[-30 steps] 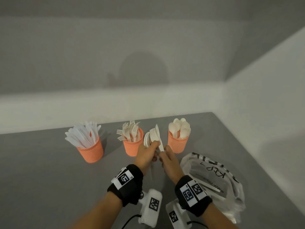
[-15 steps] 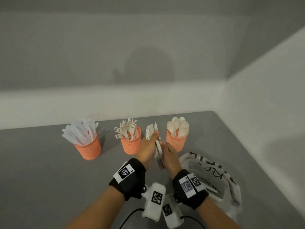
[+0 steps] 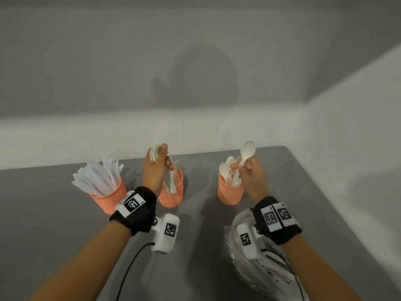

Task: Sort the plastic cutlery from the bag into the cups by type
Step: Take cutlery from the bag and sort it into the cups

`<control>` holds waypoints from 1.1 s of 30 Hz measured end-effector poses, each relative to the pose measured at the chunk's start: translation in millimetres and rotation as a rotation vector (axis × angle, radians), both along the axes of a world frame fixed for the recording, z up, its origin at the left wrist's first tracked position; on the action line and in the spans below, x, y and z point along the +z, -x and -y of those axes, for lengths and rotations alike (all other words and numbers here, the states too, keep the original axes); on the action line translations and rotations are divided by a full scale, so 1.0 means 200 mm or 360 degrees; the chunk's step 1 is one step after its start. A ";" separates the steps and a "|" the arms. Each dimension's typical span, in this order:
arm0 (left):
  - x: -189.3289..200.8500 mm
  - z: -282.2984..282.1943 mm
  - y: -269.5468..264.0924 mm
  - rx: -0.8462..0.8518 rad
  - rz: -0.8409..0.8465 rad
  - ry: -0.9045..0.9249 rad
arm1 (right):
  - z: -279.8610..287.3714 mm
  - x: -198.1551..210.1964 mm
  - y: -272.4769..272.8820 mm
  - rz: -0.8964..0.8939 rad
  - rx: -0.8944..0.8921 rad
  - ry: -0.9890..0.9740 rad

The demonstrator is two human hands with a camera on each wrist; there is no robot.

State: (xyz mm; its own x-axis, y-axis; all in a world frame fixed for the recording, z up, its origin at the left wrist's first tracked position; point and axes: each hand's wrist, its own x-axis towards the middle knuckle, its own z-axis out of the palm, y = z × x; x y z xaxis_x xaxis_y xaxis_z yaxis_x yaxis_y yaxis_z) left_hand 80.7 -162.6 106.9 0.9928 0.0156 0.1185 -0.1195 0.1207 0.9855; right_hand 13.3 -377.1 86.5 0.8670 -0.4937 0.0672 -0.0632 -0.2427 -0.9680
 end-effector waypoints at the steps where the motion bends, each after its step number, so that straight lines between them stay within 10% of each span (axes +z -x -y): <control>1: 0.02 -0.01 -0.04 0.0048 0.0054 -0.0013 | 0.02 0.01 -0.02 -0.0007 -0.0022 0.0025; 13: -0.18 -0.01 -0.18 0.0072 0.0218 -0.0391 | 0.02 -0.14 -0.09 -0.0336 -0.0036 0.0368; 20: -0.34 -0.10 -0.18 0.0269 0.0732 -0.1883 | 0.02 -0.13 -0.05 -0.0210 0.0048 0.0610; 33: -0.35 -0.09 -0.18 -0.0180 0.0636 -0.2076 | -0.03 -0.21 -0.08 -0.0512 0.0318 0.1594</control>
